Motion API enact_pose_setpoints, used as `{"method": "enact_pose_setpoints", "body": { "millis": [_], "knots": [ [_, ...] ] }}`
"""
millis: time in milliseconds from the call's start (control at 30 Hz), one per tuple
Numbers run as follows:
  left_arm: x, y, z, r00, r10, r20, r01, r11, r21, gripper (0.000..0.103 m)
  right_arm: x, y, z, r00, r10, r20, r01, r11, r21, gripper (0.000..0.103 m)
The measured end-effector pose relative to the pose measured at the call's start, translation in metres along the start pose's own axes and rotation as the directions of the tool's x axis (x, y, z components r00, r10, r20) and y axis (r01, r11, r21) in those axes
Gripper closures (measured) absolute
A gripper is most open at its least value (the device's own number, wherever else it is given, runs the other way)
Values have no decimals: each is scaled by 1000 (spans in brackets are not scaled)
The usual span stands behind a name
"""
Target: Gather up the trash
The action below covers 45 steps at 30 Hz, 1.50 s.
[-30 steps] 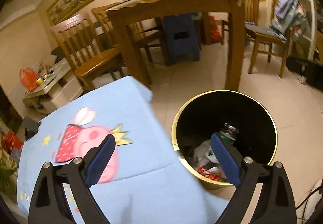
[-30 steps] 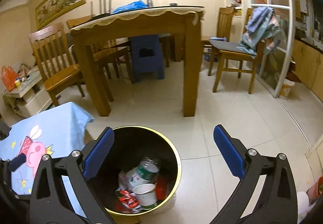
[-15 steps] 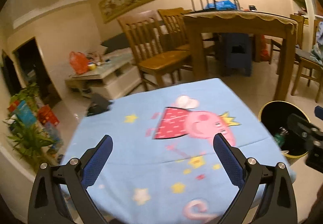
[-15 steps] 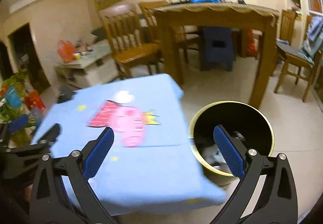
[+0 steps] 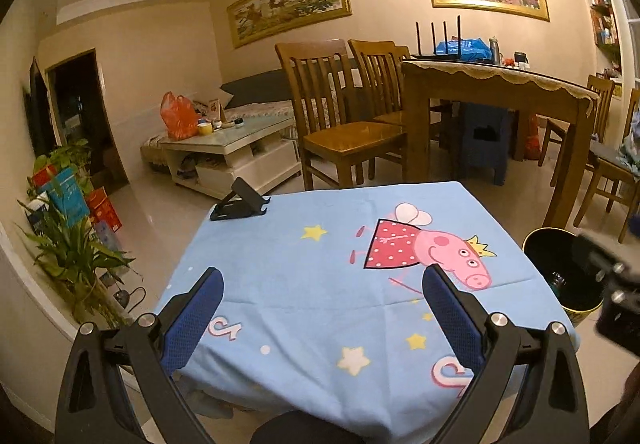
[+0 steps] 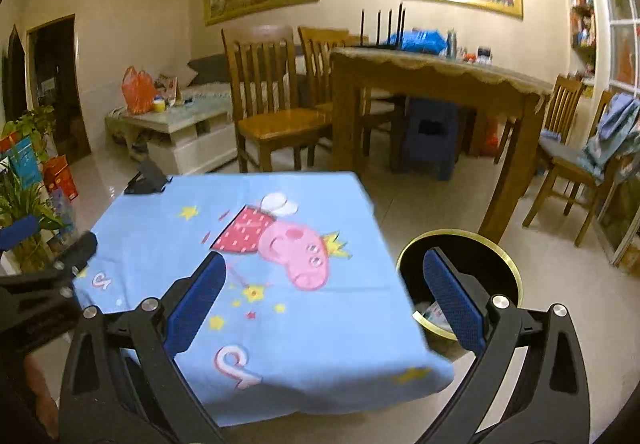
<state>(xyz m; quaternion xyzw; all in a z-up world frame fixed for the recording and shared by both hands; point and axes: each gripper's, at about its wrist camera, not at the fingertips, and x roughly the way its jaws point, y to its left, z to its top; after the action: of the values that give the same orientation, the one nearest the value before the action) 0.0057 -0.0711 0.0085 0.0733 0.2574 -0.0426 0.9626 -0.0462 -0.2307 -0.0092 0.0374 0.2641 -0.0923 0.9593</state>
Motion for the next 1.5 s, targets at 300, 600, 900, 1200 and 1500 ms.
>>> {"method": "enact_pose_setpoints", "body": {
  "millis": [300,600,900,1200,1500],
  "knots": [
    [-2,17,-6,1000,-7,-7,7,1000,-28,7,1,10,1,1000,19,-5,-19,1000,2,6],
    [-4,24,-9,1000,-10,-2,10,999,-38,7,1,14,0,1000,18,-13,-18,1000,-11,6],
    [-4,25,-9,1000,-12,-3,12,999,-40,7,2,19,-2,1000,22,-17,-22,999,-23,6],
    [-5,27,-10,1000,-12,0,12,999,-41,7,1,20,-3,1000,25,-17,-25,999,-23,6],
    [-8,30,-8,1000,-10,4,10,999,-44,7,1,22,-2,999,31,-19,-31,999,-19,6]
  ]
}}
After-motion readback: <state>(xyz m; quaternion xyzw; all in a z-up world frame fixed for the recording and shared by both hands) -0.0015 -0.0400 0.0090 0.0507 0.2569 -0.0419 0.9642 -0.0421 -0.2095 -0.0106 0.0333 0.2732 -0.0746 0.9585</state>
